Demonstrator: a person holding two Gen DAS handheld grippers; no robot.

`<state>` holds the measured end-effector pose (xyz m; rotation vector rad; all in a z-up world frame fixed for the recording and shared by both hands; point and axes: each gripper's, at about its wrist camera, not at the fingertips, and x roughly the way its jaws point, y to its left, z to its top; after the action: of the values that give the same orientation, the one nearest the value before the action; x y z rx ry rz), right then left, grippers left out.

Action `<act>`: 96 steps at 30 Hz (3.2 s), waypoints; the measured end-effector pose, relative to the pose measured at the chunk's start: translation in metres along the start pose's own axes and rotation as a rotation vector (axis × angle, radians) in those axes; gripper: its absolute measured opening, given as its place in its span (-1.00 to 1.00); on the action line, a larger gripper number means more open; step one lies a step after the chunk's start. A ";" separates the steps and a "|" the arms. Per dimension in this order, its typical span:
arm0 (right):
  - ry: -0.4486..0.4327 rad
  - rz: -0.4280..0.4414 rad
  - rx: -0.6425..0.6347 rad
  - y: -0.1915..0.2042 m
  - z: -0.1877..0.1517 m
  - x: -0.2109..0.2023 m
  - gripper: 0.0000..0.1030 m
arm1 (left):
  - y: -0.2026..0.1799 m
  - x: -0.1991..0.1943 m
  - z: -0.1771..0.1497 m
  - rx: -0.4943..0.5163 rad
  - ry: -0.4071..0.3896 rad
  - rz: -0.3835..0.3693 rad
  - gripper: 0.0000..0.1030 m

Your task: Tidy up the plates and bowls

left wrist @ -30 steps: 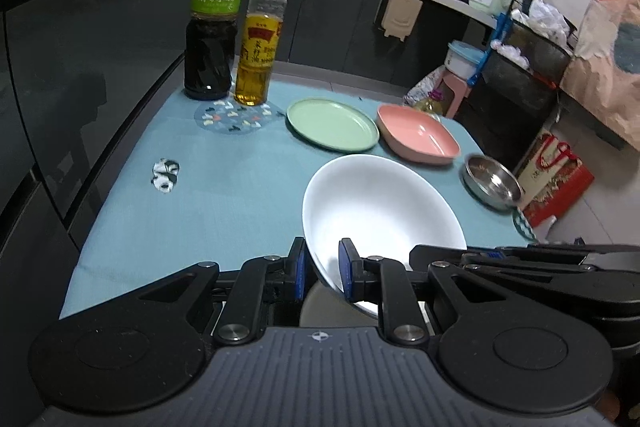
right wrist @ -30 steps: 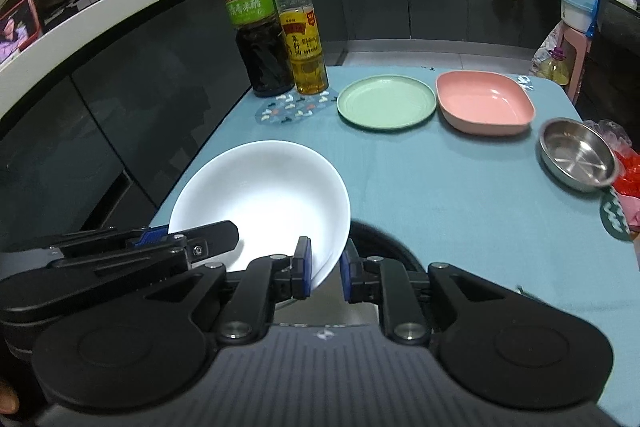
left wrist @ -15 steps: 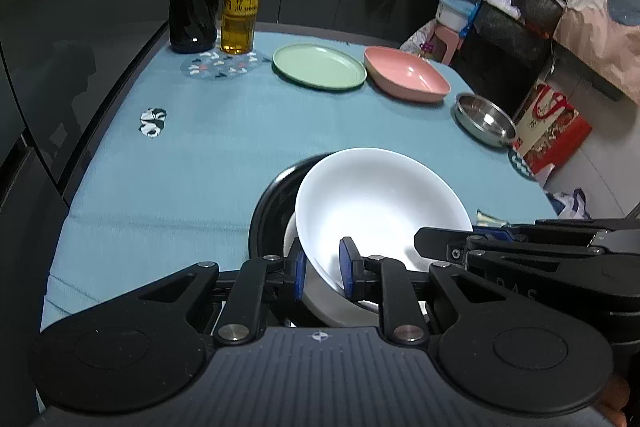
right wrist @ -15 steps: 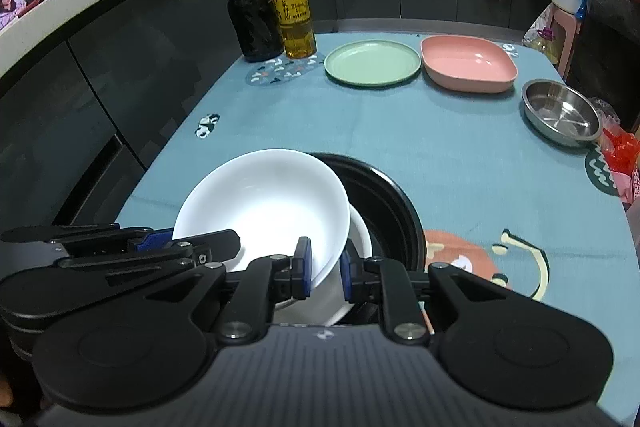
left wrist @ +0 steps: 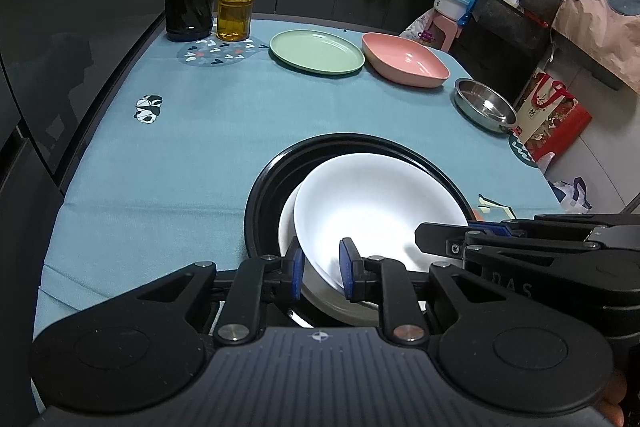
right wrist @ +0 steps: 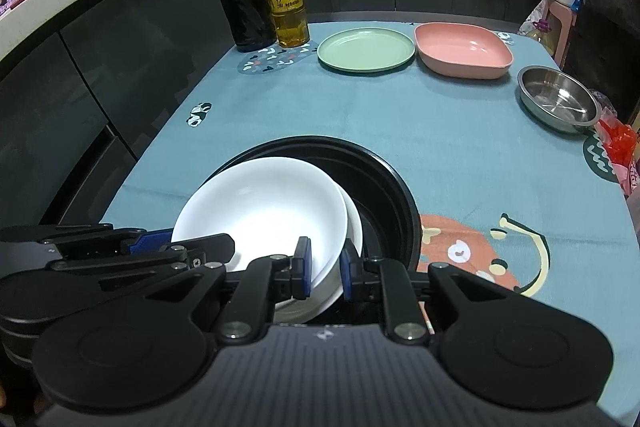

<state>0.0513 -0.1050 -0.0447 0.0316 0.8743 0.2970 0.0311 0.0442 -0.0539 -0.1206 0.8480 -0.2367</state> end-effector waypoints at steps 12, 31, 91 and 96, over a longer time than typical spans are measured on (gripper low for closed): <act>-0.032 0.000 0.038 -0.009 -0.001 -0.004 -0.78 | 0.002 -0.005 -0.001 -0.007 -0.026 0.026 -0.67; -0.029 0.017 0.063 -0.015 -0.001 -0.003 -0.71 | 0.012 -0.023 0.003 -0.037 -0.060 -0.015 -0.65; 0.094 -0.031 0.388 -0.117 0.182 0.170 -0.55 | 0.066 0.226 0.215 -0.242 -0.027 0.092 -0.51; 0.102 -0.021 0.432 -0.124 0.183 0.179 -0.59 | 0.065 0.237 0.215 -0.237 -0.006 0.092 -0.60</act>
<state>0.3281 -0.1586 -0.0794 0.4105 1.0270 0.0865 0.3547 0.0494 -0.0979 -0.3025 0.8718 -0.0486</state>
